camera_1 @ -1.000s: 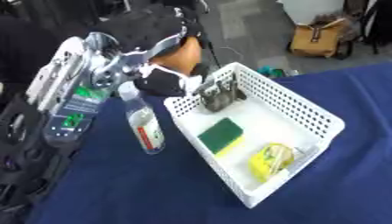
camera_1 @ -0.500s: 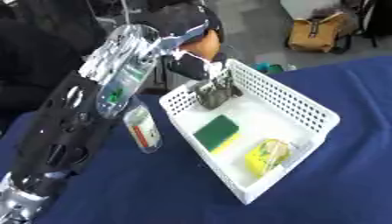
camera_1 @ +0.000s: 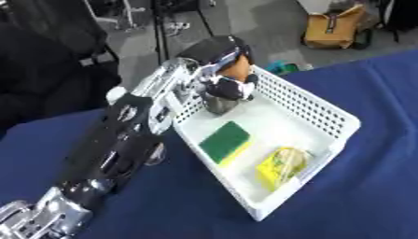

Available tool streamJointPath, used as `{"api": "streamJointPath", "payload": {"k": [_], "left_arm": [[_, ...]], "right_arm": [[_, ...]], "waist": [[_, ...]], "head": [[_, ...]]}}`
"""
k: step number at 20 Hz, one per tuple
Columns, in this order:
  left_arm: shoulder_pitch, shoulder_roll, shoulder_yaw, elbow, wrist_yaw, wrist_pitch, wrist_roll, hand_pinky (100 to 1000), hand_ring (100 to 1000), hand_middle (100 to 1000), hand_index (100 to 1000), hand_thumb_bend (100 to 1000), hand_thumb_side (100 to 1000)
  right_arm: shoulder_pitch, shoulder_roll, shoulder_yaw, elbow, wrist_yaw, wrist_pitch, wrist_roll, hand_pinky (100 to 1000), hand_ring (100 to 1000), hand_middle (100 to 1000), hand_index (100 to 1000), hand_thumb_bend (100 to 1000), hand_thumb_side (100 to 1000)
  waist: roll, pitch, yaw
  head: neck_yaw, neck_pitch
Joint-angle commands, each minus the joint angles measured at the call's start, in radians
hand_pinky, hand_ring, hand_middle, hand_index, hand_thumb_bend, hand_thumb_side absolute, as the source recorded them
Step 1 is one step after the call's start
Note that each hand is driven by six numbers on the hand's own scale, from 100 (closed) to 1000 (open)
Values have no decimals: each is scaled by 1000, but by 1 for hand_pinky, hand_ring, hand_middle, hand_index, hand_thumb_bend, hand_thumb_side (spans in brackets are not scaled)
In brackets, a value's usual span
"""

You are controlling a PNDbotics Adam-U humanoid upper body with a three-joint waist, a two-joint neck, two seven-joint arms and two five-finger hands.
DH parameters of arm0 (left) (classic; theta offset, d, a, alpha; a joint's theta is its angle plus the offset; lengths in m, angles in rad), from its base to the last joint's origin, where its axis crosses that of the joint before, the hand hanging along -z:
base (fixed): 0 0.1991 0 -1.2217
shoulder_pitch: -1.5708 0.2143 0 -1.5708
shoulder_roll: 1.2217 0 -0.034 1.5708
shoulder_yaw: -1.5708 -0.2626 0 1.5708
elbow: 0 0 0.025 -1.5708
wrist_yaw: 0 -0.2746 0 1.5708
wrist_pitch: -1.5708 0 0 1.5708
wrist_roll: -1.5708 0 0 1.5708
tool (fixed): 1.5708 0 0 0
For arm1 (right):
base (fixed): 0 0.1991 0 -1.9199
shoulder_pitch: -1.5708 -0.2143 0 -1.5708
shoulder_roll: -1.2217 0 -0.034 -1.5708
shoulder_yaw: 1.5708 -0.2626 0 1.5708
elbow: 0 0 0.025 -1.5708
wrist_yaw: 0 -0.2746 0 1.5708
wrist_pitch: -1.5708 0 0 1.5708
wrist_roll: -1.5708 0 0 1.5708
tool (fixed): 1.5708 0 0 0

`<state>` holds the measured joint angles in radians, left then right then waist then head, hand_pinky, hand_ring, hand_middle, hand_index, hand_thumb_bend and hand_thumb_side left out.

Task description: Pick up objects on the table and place them in the box.

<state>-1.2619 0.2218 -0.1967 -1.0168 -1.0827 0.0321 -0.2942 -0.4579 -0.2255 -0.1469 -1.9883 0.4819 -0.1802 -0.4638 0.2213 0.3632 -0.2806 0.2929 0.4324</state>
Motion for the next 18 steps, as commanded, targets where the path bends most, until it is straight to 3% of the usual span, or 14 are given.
{"api": "streamJointPath", "payload": {"k": [1,5,6,7,8,9,10,11,12,13,14,18], "left_arm": [[-39,3,29,56,3,-30,75,100,539,644,775,100,300],[-53,-11,47,127,-4,-58,110,100,606,702,840,100,307],[-54,-12,50,139,-7,-63,112,181,668,741,889,100,418],[-55,-11,53,149,-12,-66,114,181,668,741,889,100,418],[-55,-11,56,157,-17,-69,113,390,774,795,928,100,525],[-56,-11,58,164,-20,-72,108,390,774,795,928,100,525],[-56,-12,61,169,-19,-75,102,743,907,876,959,100,704],[-55,-15,68,174,-4,-82,92,743,907,876,959,100,704],[-55,-15,71,178,13,-89,81,915,982,943,1000,100,868],[-56,-15,71,180,31,-99,67,915,982,943,1000,100,868],[-57,-14,71,180,46,-107,55,1000,1000,1000,1000,100,996],[-58,-11,67,169,93,-157,15,1000,1000,1000,1000,100,1000]], "right_arm": [[-18,-5,6,-12,-12,-7,5,661,525,503,674,100,805],[-32,0,13,-12,-15,-13,11,661,525,503,676,100,806],[-34,2,14,-12,-17,-14,12,660,525,503,676,100,805],[-36,3,15,-12,-18,-16,13,660,525,503,676,100,805],[-36,3,15,-12,-19,-16,13,660,525,503,676,100,805],[-36,3,15,-12,-20,-16,13,660,525,503,676,100,805],[-37,4,15,-12,-20,-17,13,659,525,503,676,100,804],[-37,4,15,-12,-21,-17,14,659,525,503,676,100,804],[-37,5,15,-12,-21,-17,14,659,525,503,677,100,800],[-37,5,16,-12,-21,-17,15,659,525,503,677,100,800],[-37,5,16,-12,-22,-17,15,659,525,503,677,100,802],[-38,5,17,-12,-23,-17,16,658,525,503,677,100,799]], "waist": [[-9,-15,-5],[1,-4,-31],[2,-4,-35],[3,-4,-38],[4,-4,-39],[4,-4,-40],[4,-4,-41],[5,-5,-41],[5,-5,-41],[5,-5,-41],[4,-6,-42],[3,-6,-43]], "head": [[13,-15],[34,-32],[37,-33],[38,-32],[39,-31],[40,-30],[40,-28],[40,-26],[39,-25],[38,-24],[38,-23],[39,-22]]}}
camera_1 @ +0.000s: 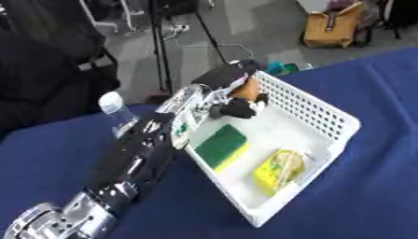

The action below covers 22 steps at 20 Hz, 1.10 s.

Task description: Pick up objects on the table and place them in the box.

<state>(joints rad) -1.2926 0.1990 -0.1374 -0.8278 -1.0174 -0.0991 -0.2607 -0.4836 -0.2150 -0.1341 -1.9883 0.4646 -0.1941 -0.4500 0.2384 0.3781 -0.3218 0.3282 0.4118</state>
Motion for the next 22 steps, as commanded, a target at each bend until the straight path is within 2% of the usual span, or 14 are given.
{"api": "streamJointPath", "payload": {"k": [1,6,16,18,22], "left_arm": [[-27,13,8,-21,33,-32,-22,1000,1000,1000,1000,100,1000],[-29,16,13,-23,21,-65,-54,1000,1000,1000,1000,100,1000],[-29,20,13,-41,21,-89,-42,1000,1000,1000,1000,100,1000],[-27,31,11,-71,40,-92,-34,1000,1000,1000,1000,100,1000],[9,111,-17,-272,84,-86,-18,1000,1000,1000,1000,100,1000]], "right_arm": [[-12,-5,4,-12,-6,-3,2,658,525,503,677,100,799],[-12,-5,5,-12,-8,-4,4,659,525,503,677,100,799],[-11,-2,7,-12,-12,-3,7,658,526,504,677,100,800],[-5,-2,4,-12,-10,-1,5,659,526,504,677,100,804],[19,-11,-9,-12,-3,7,-7,659,527,505,680,100,810]], "waist": [[-14,-21,-2],[-15,-21,-5],[-18,-27,-3],[-24,-35,5],[-32,-60,45]], "head": [[4,-1],[4,1],[-1,4],[-11,12],[-47,40]]}}
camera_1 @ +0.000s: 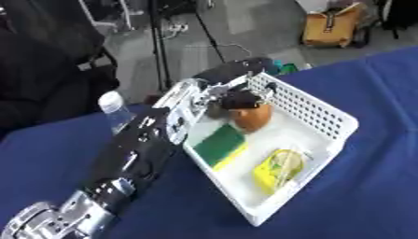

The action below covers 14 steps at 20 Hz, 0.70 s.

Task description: Pick up objects on the table and place them in the box.

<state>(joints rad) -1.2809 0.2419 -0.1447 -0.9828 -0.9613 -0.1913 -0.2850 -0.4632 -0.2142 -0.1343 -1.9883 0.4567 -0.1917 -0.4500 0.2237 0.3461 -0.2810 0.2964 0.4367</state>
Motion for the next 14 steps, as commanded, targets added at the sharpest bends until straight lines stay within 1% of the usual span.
{"api": "streamJointPath", "payload": {"k": [1,2,3,4,5,6,7,9,10,11,12,13,14], "left_arm": [[13,91,-12,-182,44,14,8,1000,1000,1000,1000,100,1000],[28,109,-15,-239,60,27,5,1000,1000,1000,1000,100,952],[61,146,-7,-335,87,35,22,1000,1000,997,1000,100,944],[95,177,-2,-425,115,49,33,1000,1000,997,1000,100,944],[141,215,12,-529,143,68,55,963,978,962,1000,100,885],[191,251,25,-637,170,97,79,961,976,961,1000,100,881],[241,277,44,-729,194,132,104,929,960,949,1000,100,882],[331,308,81,-877,245,201,161,898,947,939,1000,100,893],[372,318,98,-937,272,232,193,898,947,939,1000,100,893],[417,324,120,-978,302,259,235,861,931,925,1000,100,908],[455,329,138,-998,334,269,282,861,931,925,1000,100,908],[488,331,155,-1008,364,275,326,840,922,916,1000,100,918],[517,333,167,-1013,391,272,367,840,922,916,1000,100,918]], "right_arm": [[4,-13,-12,-12,7,6,-10,659,527,505,680,100,810],[7,-15,-14,-12,9,7,-13,659,528,505,681,100,814],[14,-15,-19,-12,11,10,-18,659,528,506,682,100,815],[19,-15,-22,-12,13,12,-22,659,528,506,682,100,815],[23,-14,-26,-12,16,15,-27,659,530,506,685,100,824],[26,-13,-28,-12,19,16,-32,659,530,506,685,100,825],[28,-13,-30,-12,21,18,-37,659,531,507,685,100,828],[30,-13,-34,-12,27,20,-45,659,532,507,684,100,830],[31,-13,-34,-12,29,21,-48,659,532,507,684,100,830],[30,-13,-36,-12,31,22,-52,659,533,507,683,100,833],[30,-13,-37,-12,33,22,-55,659,533,507,683,100,833],[29,-13,-38,-12,35,23,-58,659,533,507,682,100,835],[28,-13,-39,-12,36,23,-60,659,533,507,682,100,835]], "waist": [[-19,-34,14],[-20,-37,20],[-26,-47,40],[-30,-53,51],[-37,-62,69],[-43,-67,81],[-50,-73,94],[-60,-81,114],[-64,-83,121],[-71,-85,131],[-76,-87,137],[-82,-87,144],[-86,-87,149]], "head": [[-25,19],[-30,21],[-43,27],[-50,30],[-58,35],[-61,40],[-65,46],[-67,55],[-66,58],[-65,59],[-63,61],[-61,62],[-59,62]]}}
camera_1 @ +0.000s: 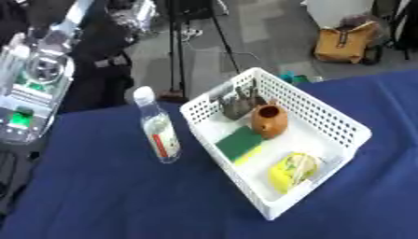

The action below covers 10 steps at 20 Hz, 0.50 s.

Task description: Pick up objects on the table and place them in the box.

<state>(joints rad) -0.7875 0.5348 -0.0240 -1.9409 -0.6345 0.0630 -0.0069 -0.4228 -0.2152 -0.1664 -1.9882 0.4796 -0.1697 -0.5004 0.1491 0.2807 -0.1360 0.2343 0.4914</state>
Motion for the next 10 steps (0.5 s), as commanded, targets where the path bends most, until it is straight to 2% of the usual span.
{"api": "streamJointPath", "payload": {"k": [1,3,5,10], "left_arm": [[64,36,67,-57,87,13,136,828,917,913,1000,100,936],[133,24,99,-59,118,-3,222,811,920,922,1000,100,971],[216,-18,133,-59,136,-23,317,795,918,920,1000,100,993],[345,-108,139,-59,164,-117,441,778,905,911,1000,106,1000]], "right_arm": [[-14,-13,-9,-12,16,1,-14,659,534,507,681,100,838],[-18,-13,-12,-12,20,2,-20,659,535,508,680,100,841],[-22,-15,-19,-12,25,3,-29,660,536,508,680,100,845],[-31,-20,-34,-12,41,8,-53,660,538,510,680,100,848]], "waist": [[-19,-20,12],[-29,-18,24],[-41,-13,39],[-62,-3,63]], "head": [[7,7],[10,6],[8,6],[-20,10]]}}
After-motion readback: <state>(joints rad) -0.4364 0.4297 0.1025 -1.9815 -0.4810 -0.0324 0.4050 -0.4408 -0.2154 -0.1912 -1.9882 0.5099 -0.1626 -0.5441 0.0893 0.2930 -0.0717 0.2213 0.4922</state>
